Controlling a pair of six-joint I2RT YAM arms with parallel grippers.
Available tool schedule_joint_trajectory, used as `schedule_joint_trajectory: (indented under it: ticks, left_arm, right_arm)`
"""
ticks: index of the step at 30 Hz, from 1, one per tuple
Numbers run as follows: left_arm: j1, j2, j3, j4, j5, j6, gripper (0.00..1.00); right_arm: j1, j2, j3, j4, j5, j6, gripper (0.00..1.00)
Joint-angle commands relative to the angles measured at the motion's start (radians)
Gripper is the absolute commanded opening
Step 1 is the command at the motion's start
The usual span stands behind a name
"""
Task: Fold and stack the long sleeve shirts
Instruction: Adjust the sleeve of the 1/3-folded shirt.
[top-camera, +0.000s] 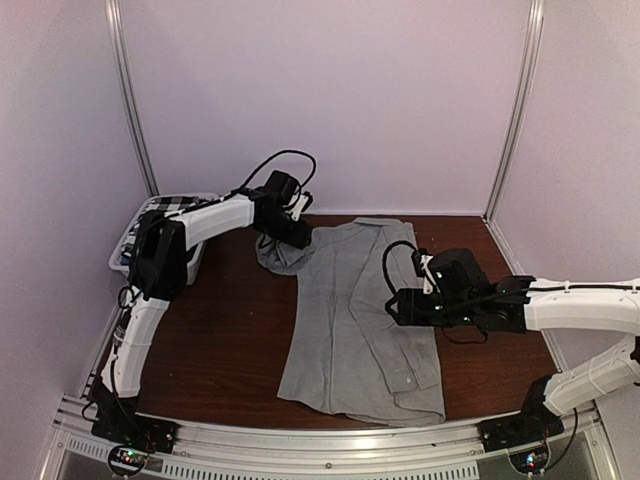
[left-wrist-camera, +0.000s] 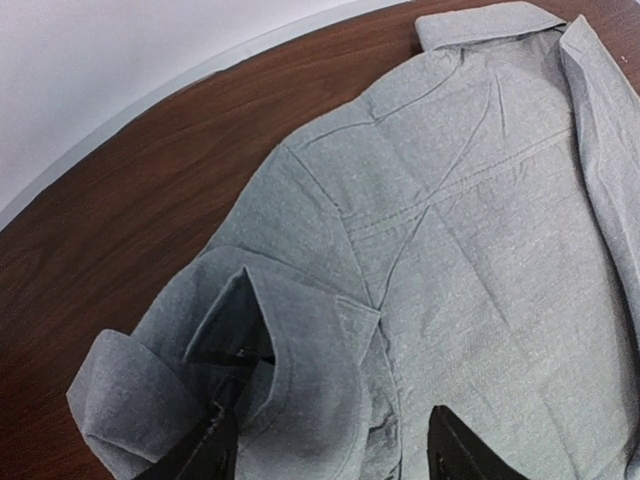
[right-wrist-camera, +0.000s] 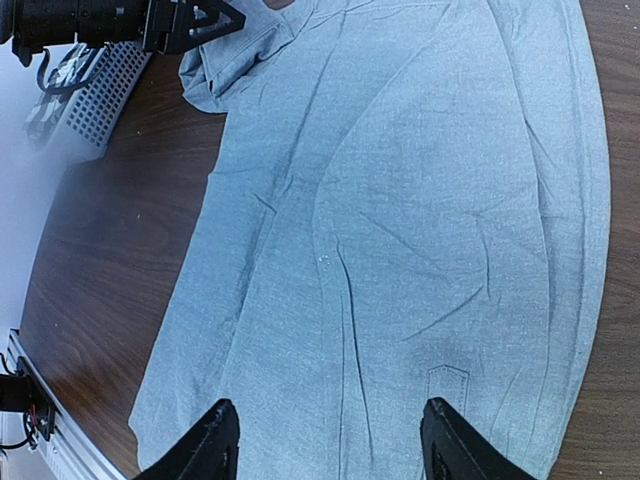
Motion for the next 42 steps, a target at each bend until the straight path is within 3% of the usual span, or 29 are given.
schedule_joint_trajectory:
  ticks: [1,6,11,19,22,34,42]
  left_arm:
    - [0.012,0.041,0.031,0.021,0.002,0.008,0.68]
    - [0.018,0.063,0.051,0.021,0.053,0.007,0.67]
    - [0.018,0.057,0.055,0.023,0.057,0.007,0.58]
    - [0.017,0.018,0.032,0.023,0.121,-0.010,0.12]
    - [0.008,-0.023,-0.009,0.038,0.147,-0.021,0.01]
    - [-0.140,-0.265,-0.279,0.143,0.213,-0.139,0.00]
    - [-0.288,-0.290,-0.398,0.251,0.249,-0.310,0.00]
  right_arm:
    - [-0.005,-0.006,0.003,0.026,-0.004,0.004,0.63]
    - [-0.005,-0.008,0.000,0.026,-0.005,0.008,0.63]
    - [-0.005,-0.008,-0.005,0.032,-0.008,0.012,0.63]
    - [-0.005,-0.001,-0.009,0.040,-0.003,0.013,0.63]
    - [-0.005,-0.001,-0.011,0.041,0.005,0.013,0.63]
    - [-0.056,-0.010,-0.021,0.061,0.061,0.009,0.63]
    - [-0.142,-0.009,-0.063,0.119,0.018,0.004,0.63]
